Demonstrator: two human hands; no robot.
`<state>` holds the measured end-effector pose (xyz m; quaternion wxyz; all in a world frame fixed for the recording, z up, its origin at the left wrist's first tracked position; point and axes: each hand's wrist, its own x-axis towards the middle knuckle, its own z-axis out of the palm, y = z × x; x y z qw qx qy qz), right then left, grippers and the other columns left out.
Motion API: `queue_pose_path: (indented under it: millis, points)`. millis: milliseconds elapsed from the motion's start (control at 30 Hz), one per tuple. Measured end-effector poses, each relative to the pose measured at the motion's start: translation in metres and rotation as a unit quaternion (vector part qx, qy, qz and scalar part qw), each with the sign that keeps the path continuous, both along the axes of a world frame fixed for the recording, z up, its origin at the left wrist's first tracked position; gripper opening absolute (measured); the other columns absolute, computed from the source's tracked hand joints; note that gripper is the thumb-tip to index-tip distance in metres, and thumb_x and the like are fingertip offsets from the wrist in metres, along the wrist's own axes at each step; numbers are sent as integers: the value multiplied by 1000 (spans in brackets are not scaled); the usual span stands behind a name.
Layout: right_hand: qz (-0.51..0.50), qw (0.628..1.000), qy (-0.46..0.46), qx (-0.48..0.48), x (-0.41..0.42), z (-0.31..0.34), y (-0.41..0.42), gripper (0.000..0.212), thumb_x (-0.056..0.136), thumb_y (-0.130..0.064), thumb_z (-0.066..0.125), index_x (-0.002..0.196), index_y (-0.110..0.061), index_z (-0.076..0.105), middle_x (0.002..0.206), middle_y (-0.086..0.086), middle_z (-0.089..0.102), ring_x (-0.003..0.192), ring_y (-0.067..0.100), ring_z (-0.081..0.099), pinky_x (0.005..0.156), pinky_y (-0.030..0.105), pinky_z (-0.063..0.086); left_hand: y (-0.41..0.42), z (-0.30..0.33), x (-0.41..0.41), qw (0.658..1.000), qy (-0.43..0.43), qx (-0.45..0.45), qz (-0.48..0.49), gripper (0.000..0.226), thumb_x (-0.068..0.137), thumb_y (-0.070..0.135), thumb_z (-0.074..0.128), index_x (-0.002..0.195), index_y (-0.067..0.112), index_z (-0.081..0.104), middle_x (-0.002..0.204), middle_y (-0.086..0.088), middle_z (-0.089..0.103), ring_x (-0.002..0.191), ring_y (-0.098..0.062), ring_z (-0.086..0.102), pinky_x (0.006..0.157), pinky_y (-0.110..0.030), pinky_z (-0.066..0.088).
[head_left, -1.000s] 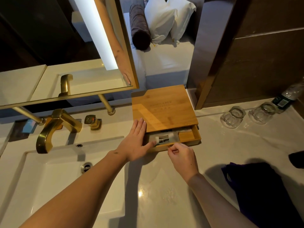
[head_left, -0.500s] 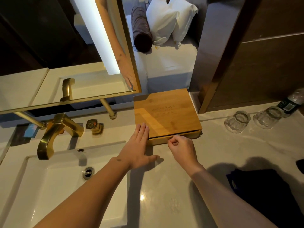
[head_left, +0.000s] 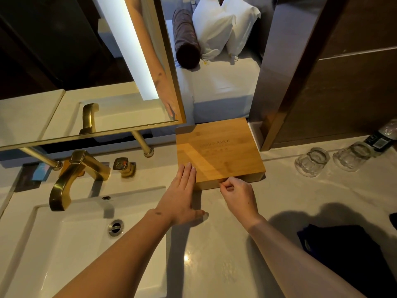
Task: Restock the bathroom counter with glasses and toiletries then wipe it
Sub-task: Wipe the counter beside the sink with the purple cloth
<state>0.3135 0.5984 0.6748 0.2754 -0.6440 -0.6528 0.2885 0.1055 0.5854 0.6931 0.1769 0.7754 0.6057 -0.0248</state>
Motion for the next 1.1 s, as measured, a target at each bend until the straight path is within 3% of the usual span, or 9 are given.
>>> queue_pose_path:
  millis: [200, 333, 533, 567, 667, 767, 867, 967, 1100]
  points:
    - [-3, 999, -44, -25, -2, -1, -1, 3, 95, -30, 67, 92, -32, 66, 84, -11, 68, 77, 6, 65, 61, 20, 53, -1, 0, 1, 1000, 15, -10, 15, 126, 76, 76, 53, 145, 19, -35, 156, -2, -38, 144, -20, -36, 126, -45, -1]
    - [28, 994, -58, -89, 21, -2, -21, 37, 97, -26, 58, 134, -31, 59, 128, -9, 63, 115, 12, 62, 92, 31, 56, -1, 4, 6, 999, 6, -31, 40, 122, 82, 70, 55, 155, 16, -26, 161, -3, -35, 146, -21, -34, 128, -50, 5]
    - [-52, 983, -164, -71, 123, -8, -121, 48, 94, -23, 56, 141, -28, 52, 151, -6, 41, 137, 10, 32, 111, 35, 37, -45, 14, 22, 975, -164, 110, 105, 72, 99, 42, 51, 160, 21, 20, 170, -4, 18, 156, -29, 16, 124, -47, 26]
    - [-71, 978, -185, -69, 139, -8, -137, 51, 93, -25, 57, 143, -28, 50, 154, -5, 38, 139, 12, 28, 113, 37, 35, -65, 11, 23, 967, -193, 118, 117, 68, 101, 43, 48, 160, 23, 21, 170, -1, 19, 156, -26, 17, 125, -47, 26]
    - [-92, 964, -238, -75, 179, -11, -177, 60, 93, -32, 61, 150, -24, 44, 160, 2, 33, 144, 19, 24, 116, 41, 30, -129, -8, 26, 961, -209, 105, 149, 67, 106, 48, 37, 163, 21, 14, 170, 6, 4, 158, -15, -2, 127, -42, 10]
    - [-51, 944, -305, -119, 202, -20, -204, 71, 95, -52, 49, 157, -28, 26, 167, 2, 18, 151, 21, 14, 122, 43, 21, -192, -26, 31, 966, -174, 56, 184, 68, 104, 51, 25, 163, 19, 13, 171, 4, 2, 157, -14, -6, 128, -38, 4]
    - [24, 931, -348, -111, 214, -32, -212, 81, 93, -66, 34, 160, -30, 9, 169, -1, 5, 155, 19, 1, 125, 42, 5, -242, -40, 36, 965, -130, 25, 228, 63, 105, 46, 27, 162, 22, 19, 172, -3, 8, 159, -24, -1, 127, -45, 11]
    - [53, 931, -350, -89, 229, -31, -204, 87, 92, -71, 31, 159, -27, -1, 169, 1, 2, 155, 18, -1, 126, 42, 0, -273, -46, 48, 961, -101, 7, 259, 65, 103, 49, 23, 161, 21, 22, 171, -9, 13, 158, -29, 8, 124, -49, 22]
    - [83, 935, -342, -42, 243, -30, -179, 89, 92, -71, 37, 158, -24, 0, 169, 3, 4, 155, 19, 3, 127, 45, 2, -293, -53, 67, 962, -82, 12, 259, 63, 107, 46, 26, 163, 20, 13, 172, -4, 2, 156, -15, -10, 127, -41, 2]
